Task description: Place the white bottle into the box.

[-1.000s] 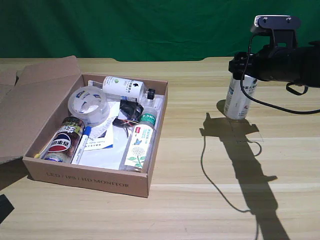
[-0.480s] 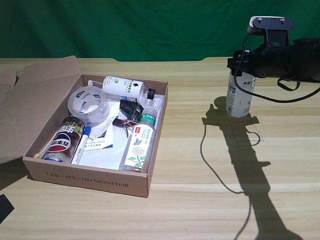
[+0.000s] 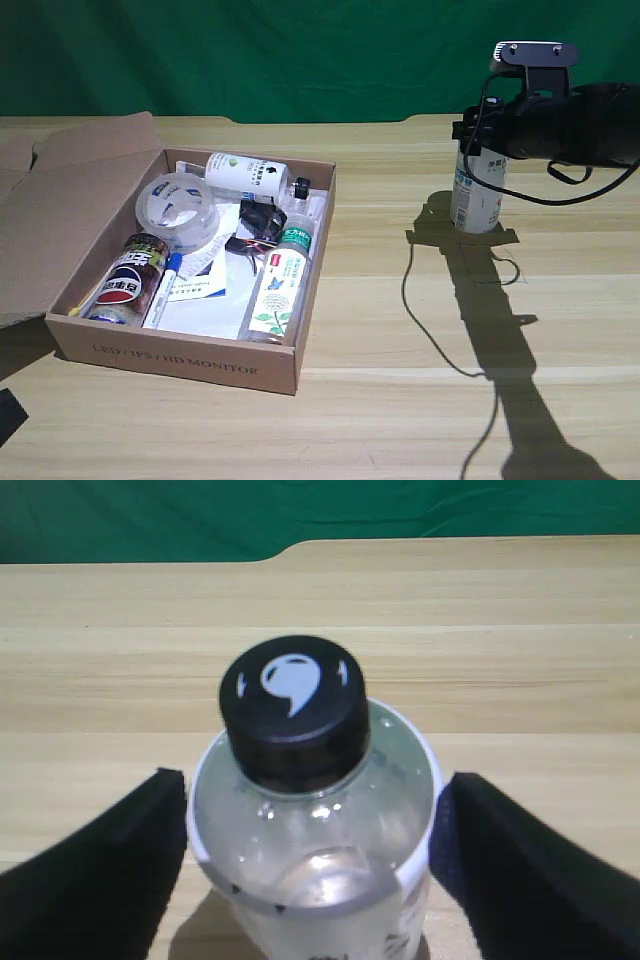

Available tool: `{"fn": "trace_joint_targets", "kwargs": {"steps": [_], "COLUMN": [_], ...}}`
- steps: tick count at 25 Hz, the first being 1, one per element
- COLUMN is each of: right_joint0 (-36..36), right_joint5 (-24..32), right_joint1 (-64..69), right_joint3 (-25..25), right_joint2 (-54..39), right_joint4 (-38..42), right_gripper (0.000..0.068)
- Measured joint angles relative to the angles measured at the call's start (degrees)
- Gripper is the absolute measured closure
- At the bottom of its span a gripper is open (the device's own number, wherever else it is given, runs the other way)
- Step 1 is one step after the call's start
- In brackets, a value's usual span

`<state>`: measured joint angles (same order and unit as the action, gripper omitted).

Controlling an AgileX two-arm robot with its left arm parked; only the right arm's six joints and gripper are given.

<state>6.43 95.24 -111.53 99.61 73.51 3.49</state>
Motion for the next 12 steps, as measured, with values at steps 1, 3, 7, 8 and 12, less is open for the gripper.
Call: {"fn": "trace_joint_targets", "kwargs": {"steps": [1, 3, 7, 8, 12], "right_joint0": [0.0, 0.0, 0.0, 0.0, 0.0], "right_joint5": [0.0, 0.0, -0.3, -0.2, 2.4], "right_joint1": [0.0, 0.0, 0.1, 0.2, 1.7], "right_joint3": [0.0, 0.0, 0.2, 0.2, 0.6], "right_joint2": [0.0, 0.0, 0.0, 0.0, -0.2], "right_joint4": [0.0, 0.0, 1.4, 1.7, 1.7], "right_gripper": [0.0091, 0.0102, 0.0103, 0.0103, 0.0106]}}
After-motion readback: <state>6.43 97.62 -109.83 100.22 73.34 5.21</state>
